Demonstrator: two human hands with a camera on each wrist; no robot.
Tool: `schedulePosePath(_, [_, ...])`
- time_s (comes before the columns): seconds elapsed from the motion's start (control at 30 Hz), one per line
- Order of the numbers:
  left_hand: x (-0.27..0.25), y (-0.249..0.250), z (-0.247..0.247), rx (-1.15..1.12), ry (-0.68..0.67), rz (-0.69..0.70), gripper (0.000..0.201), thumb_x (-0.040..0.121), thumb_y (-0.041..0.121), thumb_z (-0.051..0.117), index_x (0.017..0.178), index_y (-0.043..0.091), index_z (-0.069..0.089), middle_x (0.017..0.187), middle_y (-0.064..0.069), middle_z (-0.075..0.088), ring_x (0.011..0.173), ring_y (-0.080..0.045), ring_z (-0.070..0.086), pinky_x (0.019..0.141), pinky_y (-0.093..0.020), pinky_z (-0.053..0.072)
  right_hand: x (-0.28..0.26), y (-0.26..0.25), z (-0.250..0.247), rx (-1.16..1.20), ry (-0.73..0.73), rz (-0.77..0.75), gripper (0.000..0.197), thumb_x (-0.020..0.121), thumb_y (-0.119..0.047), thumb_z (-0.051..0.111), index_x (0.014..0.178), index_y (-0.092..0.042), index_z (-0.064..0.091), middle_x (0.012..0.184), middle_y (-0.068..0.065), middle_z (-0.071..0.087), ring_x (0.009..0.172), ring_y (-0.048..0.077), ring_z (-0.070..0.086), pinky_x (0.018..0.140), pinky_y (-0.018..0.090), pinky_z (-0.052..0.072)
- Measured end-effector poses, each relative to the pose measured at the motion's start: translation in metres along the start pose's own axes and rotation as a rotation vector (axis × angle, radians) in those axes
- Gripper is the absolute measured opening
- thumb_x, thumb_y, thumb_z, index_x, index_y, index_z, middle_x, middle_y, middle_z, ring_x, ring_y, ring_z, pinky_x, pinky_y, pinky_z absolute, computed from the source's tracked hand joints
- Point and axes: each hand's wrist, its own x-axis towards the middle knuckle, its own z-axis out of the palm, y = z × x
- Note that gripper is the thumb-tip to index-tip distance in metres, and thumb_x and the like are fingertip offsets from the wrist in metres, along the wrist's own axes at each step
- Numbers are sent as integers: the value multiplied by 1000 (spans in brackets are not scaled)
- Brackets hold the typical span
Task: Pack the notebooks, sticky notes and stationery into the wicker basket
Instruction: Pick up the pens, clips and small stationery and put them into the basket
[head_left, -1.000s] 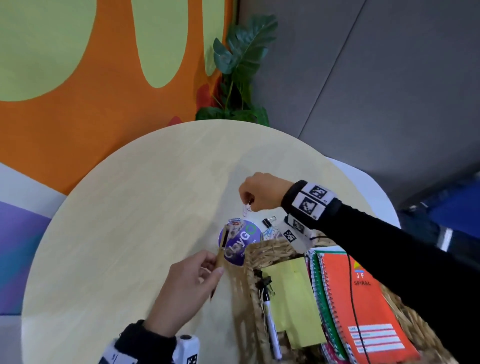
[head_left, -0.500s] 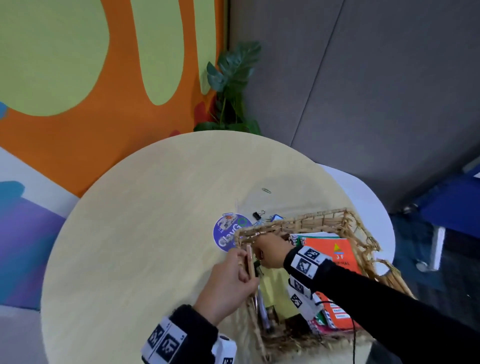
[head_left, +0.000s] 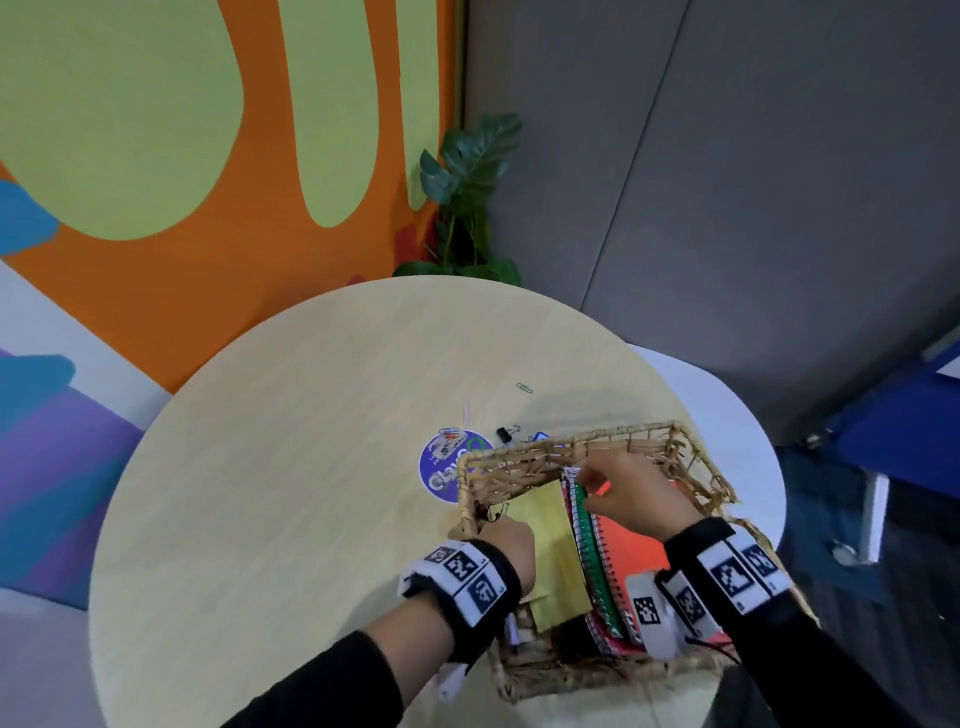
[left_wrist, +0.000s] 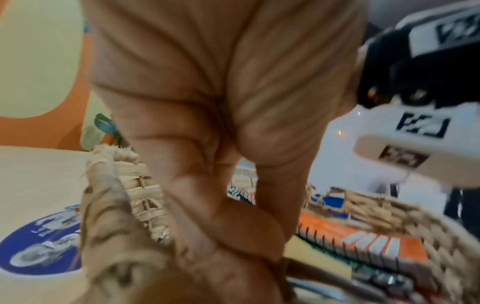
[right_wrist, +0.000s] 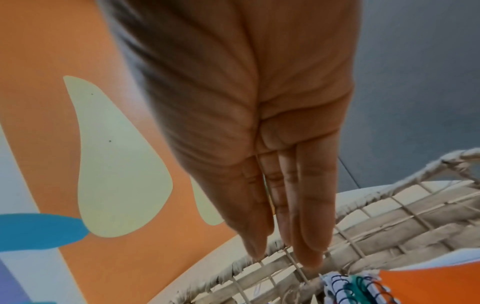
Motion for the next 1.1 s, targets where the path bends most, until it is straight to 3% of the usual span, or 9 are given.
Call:
schedulePosePath(0.13, [7, 4, 4, 93, -77, -18, 20, 90, -1, 49, 70, 2, 52, 60, -6, 39, 48, -17, 36, 49, -27, 37, -10, 3, 1, 27, -4, -10, 16, 84, -14, 67, 99, -9, 67, 98, 5, 69, 89, 17, 63, 81, 28, 54])
schedulePosePath(0.23, [9, 4, 5, 118, -79, -2, 18, 92, -2, 47, 102, -6, 61, 80, -16, 54, 55, -21, 43, 51, -29, 40, -9, 2, -1, 31, -20, -1, 16, 85, -14, 65, 100, -9, 67, 99, 5, 68, 91, 17, 62, 82, 29, 54])
schedulePosePath(0.33, [7, 3, 5, 104, -64, 30, 26, 91, -3, 46, 112, -11, 60, 116, -24, 60, 82, -31, 62, 80, -37, 55, -3, -1, -6, 27, -32, 6, 16, 85, -13, 64, 100, -8, 67, 100, 5, 68, 93, 18, 62, 83, 31, 53])
schedulePosePath(0.43, [8, -2, 0, 88, 32, 79, 14, 88, 1, 52, 84, -4, 65, 76, -15, 60, 56, -22, 52, 64, -33, 55, 10, -5, -13, 24, -35, -20, 6, 85, -13, 63, 90, -12, 65, 94, 3, 68, 90, 18, 63, 79, 27, 51])
schedulePosePath(0.5, [7, -12, -9, -35, 136, 97, 26, 87, 13, 59, 64, 2, 55, 58, -6, 47, 51, -21, 45, 46, -26, 39, 25, -9, -20, 15, -32, -28, 1, 85, -16, 64, 85, -15, 64, 88, 2, 67, 84, 16, 62, 73, 22, 48])
schedulePosePath(0.63, [5, -55, -34, -419, 385, 175, 20, 84, 29, 60, 89, 14, 72, 84, 2, 70, 80, -13, 64, 70, -22, 48, 69, -16, -41, 42, 2, -31, 13, 85, -17, 65, 93, -7, 70, 91, 4, 70, 76, 14, 59, 73, 24, 49])
schedulePosePath(0.77, [28, -118, -49, -619, 591, 66, 7, 82, 23, 64, 83, 25, 70, 74, 10, 67, 60, 7, 56, 61, -3, 38, 139, -36, -56, 125, -18, -10, 7, 83, -7, 61, 78, -8, 66, 79, 12, 72, 69, 26, 70, 61, 29, 55])
schedulePosePath(0.97, [94, -178, -44, -663, 580, -134, 10, 86, 16, 61, 84, 26, 59, 83, 3, 65, 74, -10, 59, 60, -8, 37, 253, -76, -31, 143, -157, 86, 17, 87, -6, 55, 78, -1, 69, 72, 15, 67, 74, 33, 72, 77, 40, 60])
schedulePosePath(1.1, [133, -179, -48, -510, 541, -131, 18, 86, 12, 56, 99, 17, 68, 97, -3, 71, 92, -19, 65, 73, -20, 43, 294, -70, 16, -11, -403, 160, 22, 73, -21, 75, 58, -16, 59, 76, 6, 66, 79, 25, 69, 82, 38, 59])
